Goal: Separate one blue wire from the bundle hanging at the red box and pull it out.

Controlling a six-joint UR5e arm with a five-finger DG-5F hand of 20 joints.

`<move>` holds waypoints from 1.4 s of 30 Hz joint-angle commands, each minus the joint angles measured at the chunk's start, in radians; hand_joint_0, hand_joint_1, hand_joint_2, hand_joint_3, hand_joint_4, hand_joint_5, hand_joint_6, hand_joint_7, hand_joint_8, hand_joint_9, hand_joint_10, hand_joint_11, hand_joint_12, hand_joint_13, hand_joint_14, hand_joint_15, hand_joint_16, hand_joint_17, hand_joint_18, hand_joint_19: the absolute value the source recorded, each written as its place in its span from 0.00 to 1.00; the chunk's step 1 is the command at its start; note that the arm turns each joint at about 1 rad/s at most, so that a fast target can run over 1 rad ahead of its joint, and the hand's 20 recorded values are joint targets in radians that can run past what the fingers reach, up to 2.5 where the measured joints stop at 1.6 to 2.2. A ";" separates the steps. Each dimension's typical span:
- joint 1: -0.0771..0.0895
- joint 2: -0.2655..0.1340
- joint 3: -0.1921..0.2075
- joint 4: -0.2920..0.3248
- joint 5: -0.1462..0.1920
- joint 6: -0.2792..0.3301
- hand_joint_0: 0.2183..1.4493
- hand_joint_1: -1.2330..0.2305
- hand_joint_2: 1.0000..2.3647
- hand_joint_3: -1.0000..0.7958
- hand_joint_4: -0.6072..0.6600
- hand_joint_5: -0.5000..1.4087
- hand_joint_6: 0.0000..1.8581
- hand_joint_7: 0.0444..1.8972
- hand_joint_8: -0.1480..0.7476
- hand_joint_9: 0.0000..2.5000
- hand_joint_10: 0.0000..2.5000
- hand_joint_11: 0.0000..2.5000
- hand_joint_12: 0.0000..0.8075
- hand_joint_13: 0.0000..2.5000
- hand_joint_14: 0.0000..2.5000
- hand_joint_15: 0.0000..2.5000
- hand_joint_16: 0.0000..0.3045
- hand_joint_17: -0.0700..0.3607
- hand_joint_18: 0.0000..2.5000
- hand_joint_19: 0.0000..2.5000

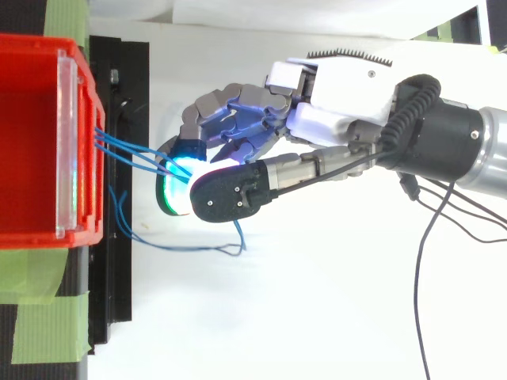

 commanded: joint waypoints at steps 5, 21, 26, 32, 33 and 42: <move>-0.001 0.000 0.000 0.002 0.001 0.000 0.32 0.40 0.03 0.51 0.65 0.15 0.45 0.57 0.44 0.22 0.01 0.14 0.42 0.49 0.01 0.27 0.15 0.40 0.25 0.14; -0.001 -0.001 0.000 0.000 0.001 0.000 0.33 0.40 0.03 0.50 0.65 0.15 0.45 0.56 0.44 0.22 0.01 0.15 0.40 0.62 0.00 0.62 0.17 0.43 0.29 0.21; 0.001 -0.001 0.000 0.000 0.001 0.000 0.33 0.40 0.03 0.50 0.65 0.15 0.45 0.56 0.45 0.23 0.01 0.17 0.39 0.59 0.13 0.59 0.16 0.42 0.31 0.23; -0.001 -0.001 0.000 0.000 0.001 0.000 0.33 0.40 0.03 0.49 0.66 0.15 0.45 0.56 0.47 0.27 0.01 0.25 0.40 0.54 0.44 0.52 0.15 0.41 0.36 0.32; -0.001 0.000 0.000 -0.002 0.001 0.000 0.33 0.40 0.03 0.49 0.66 0.15 0.45 0.56 0.49 0.29 0.01 0.29 0.40 0.53 0.45 0.52 0.15 0.41 0.36 0.32; -0.001 0.000 0.000 -0.012 0.001 0.000 0.33 0.40 0.03 0.48 0.66 0.15 0.45 0.55 0.56 0.42 0.00 0.50 0.42 0.51 0.42 0.54 0.16 0.41 0.35 0.31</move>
